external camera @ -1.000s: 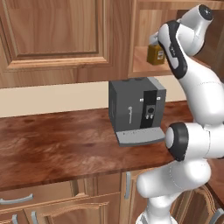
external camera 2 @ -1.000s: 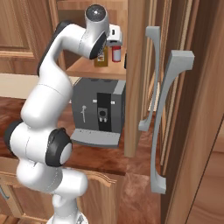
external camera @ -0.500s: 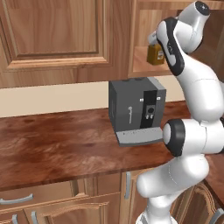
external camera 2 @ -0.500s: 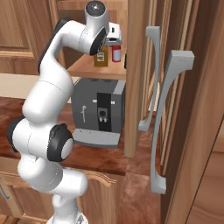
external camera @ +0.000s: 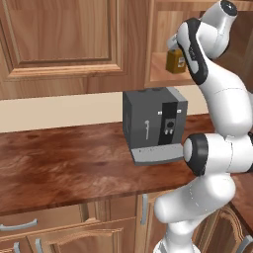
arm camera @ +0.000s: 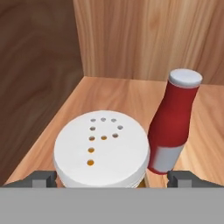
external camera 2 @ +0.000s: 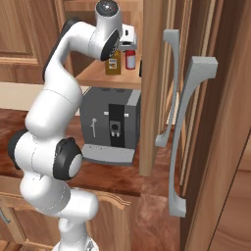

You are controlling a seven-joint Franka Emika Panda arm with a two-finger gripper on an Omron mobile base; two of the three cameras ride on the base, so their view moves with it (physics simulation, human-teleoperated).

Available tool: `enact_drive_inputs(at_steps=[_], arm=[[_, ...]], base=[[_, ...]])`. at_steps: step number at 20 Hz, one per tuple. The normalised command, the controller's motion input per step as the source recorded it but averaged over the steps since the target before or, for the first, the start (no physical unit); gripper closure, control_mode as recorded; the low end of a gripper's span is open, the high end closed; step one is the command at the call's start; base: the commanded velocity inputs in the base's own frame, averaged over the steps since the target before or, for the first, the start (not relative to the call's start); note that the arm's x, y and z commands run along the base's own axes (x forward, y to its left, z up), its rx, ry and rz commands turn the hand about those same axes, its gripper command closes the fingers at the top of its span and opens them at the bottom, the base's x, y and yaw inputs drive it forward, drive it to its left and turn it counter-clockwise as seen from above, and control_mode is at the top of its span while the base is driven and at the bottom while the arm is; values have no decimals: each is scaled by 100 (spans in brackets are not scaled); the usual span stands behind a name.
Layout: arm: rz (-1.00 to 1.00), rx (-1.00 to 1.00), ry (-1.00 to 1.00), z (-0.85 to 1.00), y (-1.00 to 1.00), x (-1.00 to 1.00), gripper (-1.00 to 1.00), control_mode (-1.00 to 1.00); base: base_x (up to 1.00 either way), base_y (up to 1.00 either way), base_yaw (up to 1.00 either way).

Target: Collect the turmeric, ketchup, and shaker from the cabinet and place them next to the stove.

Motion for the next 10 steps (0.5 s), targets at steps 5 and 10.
enact_drive_inputs(at_steps=[5, 10], arm=[[0, 0, 0, 0, 7, 1, -100, -100], [0, -1, 1, 0, 8, 4, -100, -100]], base=[[0, 0, 0], [0, 0, 0]])
